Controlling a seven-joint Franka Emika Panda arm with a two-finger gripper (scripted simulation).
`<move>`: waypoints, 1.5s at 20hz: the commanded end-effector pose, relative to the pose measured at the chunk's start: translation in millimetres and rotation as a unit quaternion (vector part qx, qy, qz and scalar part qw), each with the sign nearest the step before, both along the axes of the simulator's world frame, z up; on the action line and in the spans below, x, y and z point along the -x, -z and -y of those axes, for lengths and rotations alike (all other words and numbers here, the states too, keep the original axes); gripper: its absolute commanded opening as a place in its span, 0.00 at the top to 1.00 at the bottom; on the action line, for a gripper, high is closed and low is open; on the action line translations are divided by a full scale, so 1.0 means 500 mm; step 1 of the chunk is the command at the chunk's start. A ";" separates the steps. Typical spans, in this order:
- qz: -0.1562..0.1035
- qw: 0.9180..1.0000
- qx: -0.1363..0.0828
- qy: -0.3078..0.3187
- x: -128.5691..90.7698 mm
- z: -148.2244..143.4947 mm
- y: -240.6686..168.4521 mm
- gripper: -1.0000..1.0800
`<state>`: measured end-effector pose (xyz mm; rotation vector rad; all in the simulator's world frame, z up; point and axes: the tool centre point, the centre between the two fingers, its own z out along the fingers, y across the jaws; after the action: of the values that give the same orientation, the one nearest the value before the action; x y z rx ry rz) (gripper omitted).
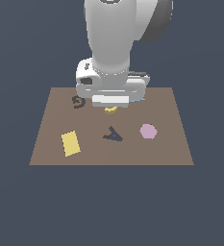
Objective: Insert a designated object into the corresponding slot on a board.
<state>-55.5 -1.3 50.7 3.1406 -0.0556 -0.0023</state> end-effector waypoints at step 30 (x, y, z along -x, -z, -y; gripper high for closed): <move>0.001 1.000 0.000 -0.013 0.009 0.021 0.039 1.00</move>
<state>-58.8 -8.3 31.0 3.1417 -0.0251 -0.0007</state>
